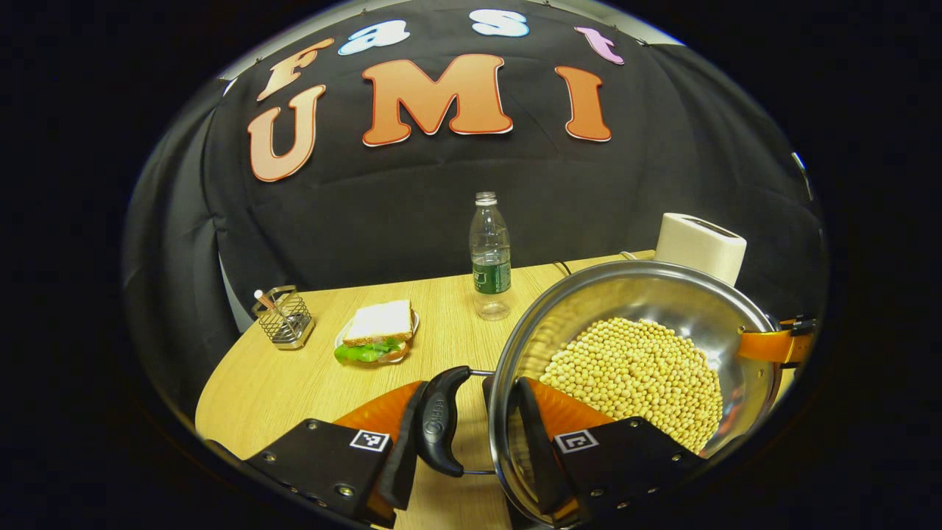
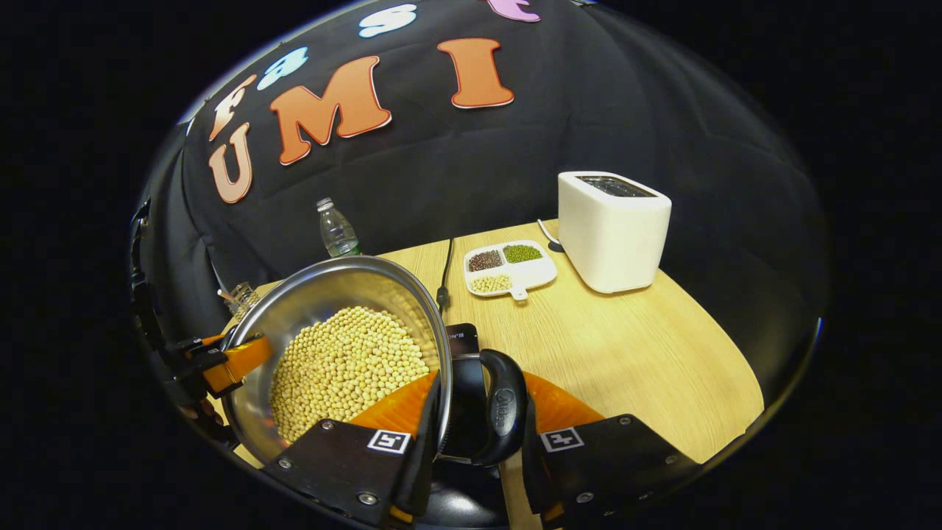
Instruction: First push the handle of the pot to place it horizontally, then grasp the pot with both hands and set it on the induction cooktop.
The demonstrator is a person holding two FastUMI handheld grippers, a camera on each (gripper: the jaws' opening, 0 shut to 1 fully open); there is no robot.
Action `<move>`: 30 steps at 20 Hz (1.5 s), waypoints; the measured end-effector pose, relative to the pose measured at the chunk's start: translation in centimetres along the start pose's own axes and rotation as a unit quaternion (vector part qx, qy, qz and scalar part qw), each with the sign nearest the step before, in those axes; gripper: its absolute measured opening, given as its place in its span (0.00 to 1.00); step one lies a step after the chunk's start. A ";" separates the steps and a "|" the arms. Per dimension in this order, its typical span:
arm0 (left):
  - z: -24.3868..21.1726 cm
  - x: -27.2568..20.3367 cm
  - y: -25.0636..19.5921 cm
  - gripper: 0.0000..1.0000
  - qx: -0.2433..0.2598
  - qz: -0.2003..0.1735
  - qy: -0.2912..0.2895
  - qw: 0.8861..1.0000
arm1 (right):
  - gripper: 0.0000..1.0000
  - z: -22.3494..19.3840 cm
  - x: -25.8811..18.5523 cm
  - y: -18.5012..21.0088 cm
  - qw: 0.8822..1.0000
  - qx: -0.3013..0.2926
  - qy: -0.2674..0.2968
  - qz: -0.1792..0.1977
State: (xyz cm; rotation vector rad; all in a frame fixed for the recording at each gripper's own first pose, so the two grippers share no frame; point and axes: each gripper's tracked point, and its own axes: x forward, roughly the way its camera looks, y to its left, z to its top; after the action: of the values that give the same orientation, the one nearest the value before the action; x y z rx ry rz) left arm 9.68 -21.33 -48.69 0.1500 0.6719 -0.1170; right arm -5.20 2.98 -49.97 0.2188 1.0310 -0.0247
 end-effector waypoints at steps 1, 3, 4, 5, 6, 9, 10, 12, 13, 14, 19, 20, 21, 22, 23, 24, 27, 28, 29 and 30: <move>0.0 0.2 0.0 0.66 0.004 0.001 0.002 1.000 | 0.50 0.0 0.0 -0.1 1.000 0.001 0.002 -0.001; -0.2 0.5 0.0 0.66 0.005 0.000 0.006 1.000 | 0.50 -0.1 0.3 -0.2 1.000 0.008 0.007 0.001; -0.3 0.6 0.1 0.66 0.006 0.000 0.008 1.000 | 0.50 0.0 0.5 -0.1 1.000 0.009 0.007 0.001; -0.4 0.9 0.2 0.66 0.006 -0.001 0.009 1.000 | 0.50 -0.1 0.6 -0.2 1.000 0.010 0.008 0.000; -0.6 0.9 0.0 0.66 0.006 -0.002 0.011 1.000 | 0.50 0.0 0.8 -0.1 1.000 0.011 0.008 0.000; -1.0 1.6 0.0 0.66 0.003 -0.005 0.016 1.000 | 0.48 0.0 1.3 -0.2 1.000 0.019 0.010 -0.003; -0.9 1.7 0.0 0.66 0.004 -0.005 0.015 1.000 | 0.53 -0.1 1.6 -0.2 1.000 0.020 0.013 -0.004; -0.8 1.9 0.1 0.65 0.003 -0.004 0.011 1.000 | 0.56 0.3 2.0 -0.3 1.000 0.016 0.005 -0.006; -0.8 2.0 0.0 0.67 0.001 -0.005 0.011 1.000 | 0.57 0.4 2.1 -0.3 1.000 0.012 0.000 -0.007; -0.8 2.0 0.1 0.68 -0.001 -0.004 0.011 1.000 | 0.59 0.4 2.2 -0.2 1.000 0.004 0.000 -0.005; 2.6 -0.8 1.8 0.71 -0.014 0.007 -0.038 0.999 | 0.74 4.7 -0.8 -0.8 0.995 -0.059 -0.074 -0.025; 3.7 -1.9 2.5 0.83 -0.017 0.012 -0.053 0.998 | 0.79 5.8 -1.8 -0.8 0.994 -0.063 -0.090 -0.027; 5.2 -3.0 3.2 0.87 -0.024 0.016 -0.071 0.997 | 0.81 6.9 -2.9 -0.6 0.992 -0.064 -0.107 -0.025; 6.6 -4.6 3.7 0.87 -0.032 0.018 -0.087 0.996 | 0.86 8.1 -4.1 -0.3 0.990 -0.066 -0.124 -0.022; 8.3 -6.3 4.1 0.87 -0.039 0.017 -0.107 0.993 | 0.87 9.1 -5.4 0.0 0.987 -0.068 -0.142 -0.017; 9.8 -8.2 4.8 0.87 -0.041 0.018 -0.128 0.991 | 0.90 10.2 -6.8 0.2 0.984 -0.073 -0.162 -0.014; 14.9 -14.4 6.9 0.86 -0.044 0.030 -0.199 0.979 | 0.94 13.9 -11.8 1.4 0.969 -0.093 -0.228 -0.005; 16.3 -16.5 7.6 0.86 -0.045 0.038 -0.220 0.974 | 0.93 14.7 -13.5 1.8 0.964 -0.100 -0.245 0.001; 17.5 -18.6 8.4 0.87 -0.047 0.047 -0.239 0.969 | 0.93 15.4 -15.1 2.2 0.960 -0.106 -0.260 0.006; 18.7 -20.5 9.2 0.87 -0.044 0.053 -0.255 0.965 | 0.93 16.3 -16.7 2.9 0.954 -0.112 -0.276 0.014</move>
State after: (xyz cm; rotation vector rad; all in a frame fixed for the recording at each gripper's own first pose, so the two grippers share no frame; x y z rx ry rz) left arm 6.66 -14.41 -20.46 0.0642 0.1534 -0.0195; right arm 0.36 1.29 -27.19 0.0136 0.4651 0.0538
